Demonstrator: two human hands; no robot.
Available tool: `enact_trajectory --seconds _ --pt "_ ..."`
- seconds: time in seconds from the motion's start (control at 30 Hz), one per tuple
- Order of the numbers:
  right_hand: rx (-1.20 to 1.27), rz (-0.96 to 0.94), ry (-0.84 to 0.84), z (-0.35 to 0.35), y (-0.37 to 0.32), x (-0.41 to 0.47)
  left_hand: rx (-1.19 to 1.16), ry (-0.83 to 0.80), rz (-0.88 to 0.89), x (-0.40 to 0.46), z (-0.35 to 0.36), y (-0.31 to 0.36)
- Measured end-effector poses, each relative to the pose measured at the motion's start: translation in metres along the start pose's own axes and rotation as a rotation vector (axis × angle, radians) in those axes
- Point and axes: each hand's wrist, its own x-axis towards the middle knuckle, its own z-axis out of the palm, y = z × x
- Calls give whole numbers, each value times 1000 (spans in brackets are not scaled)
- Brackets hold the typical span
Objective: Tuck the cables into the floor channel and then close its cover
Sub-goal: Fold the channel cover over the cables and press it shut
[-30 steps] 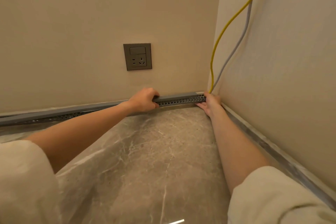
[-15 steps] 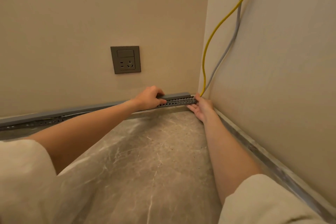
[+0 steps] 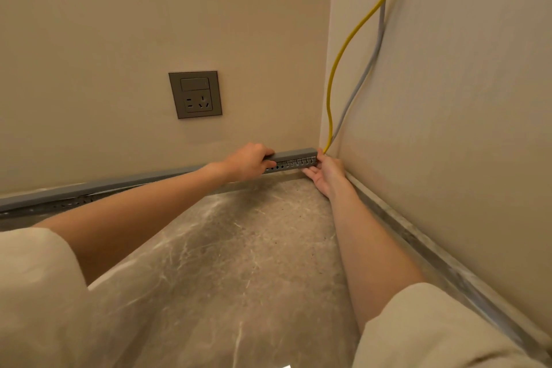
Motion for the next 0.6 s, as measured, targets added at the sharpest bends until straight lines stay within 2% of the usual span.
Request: enact_trajectory --seconds 0.13,0.37,0.6 --pt "10 1 4 0 -1 0 113 67 22 -3 11 -4" --pt "50 23 -30 0 -2 -2 179 50 73 -4 13 -9" --pt "23 27 -50 0 -2 0 308 129 155 -9 22 -17"
